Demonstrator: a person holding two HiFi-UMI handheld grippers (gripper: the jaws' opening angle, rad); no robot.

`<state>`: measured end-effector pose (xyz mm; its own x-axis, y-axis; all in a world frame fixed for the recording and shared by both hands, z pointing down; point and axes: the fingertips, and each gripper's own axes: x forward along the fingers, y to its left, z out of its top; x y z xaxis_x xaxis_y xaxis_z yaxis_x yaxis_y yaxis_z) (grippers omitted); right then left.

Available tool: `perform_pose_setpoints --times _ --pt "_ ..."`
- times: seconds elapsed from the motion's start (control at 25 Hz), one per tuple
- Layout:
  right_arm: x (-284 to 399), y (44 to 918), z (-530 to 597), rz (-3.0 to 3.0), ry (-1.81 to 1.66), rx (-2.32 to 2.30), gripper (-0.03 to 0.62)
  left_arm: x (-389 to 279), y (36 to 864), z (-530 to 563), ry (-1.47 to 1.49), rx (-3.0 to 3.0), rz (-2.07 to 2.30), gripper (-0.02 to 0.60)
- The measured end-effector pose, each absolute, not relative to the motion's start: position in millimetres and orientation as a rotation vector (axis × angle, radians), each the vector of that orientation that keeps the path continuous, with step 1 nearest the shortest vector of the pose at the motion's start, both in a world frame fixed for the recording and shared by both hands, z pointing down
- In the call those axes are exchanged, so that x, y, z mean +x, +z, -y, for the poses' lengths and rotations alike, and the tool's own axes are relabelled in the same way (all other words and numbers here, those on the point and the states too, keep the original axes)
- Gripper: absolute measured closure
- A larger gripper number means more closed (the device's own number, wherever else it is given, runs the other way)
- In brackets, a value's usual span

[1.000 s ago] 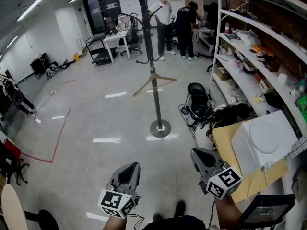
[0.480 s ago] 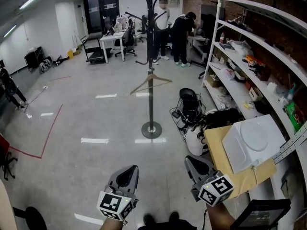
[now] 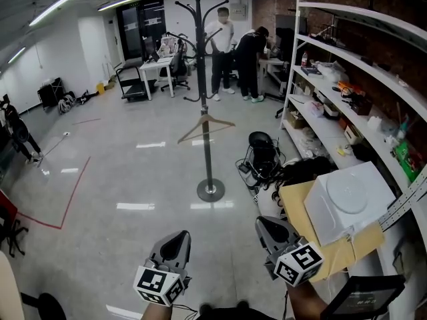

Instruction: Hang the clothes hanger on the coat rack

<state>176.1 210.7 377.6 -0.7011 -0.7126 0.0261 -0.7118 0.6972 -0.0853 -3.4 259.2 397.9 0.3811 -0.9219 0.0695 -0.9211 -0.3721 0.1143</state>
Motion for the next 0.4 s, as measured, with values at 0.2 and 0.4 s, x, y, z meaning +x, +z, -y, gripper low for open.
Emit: perform_pose_setpoints --times 0.2,0.4 --pt "183.9 373.1 -211.2 -2.881 -0.111 -1.223 0.589 2.1 395.9 -259.3 0.012 2.504 1.689 0.581" --pt "186.8 371.5 -211.7 -2.868 -0.119 -1.240 0.589 -1.4 393.3 -259.6 0.011 2.491 1.715 0.581"
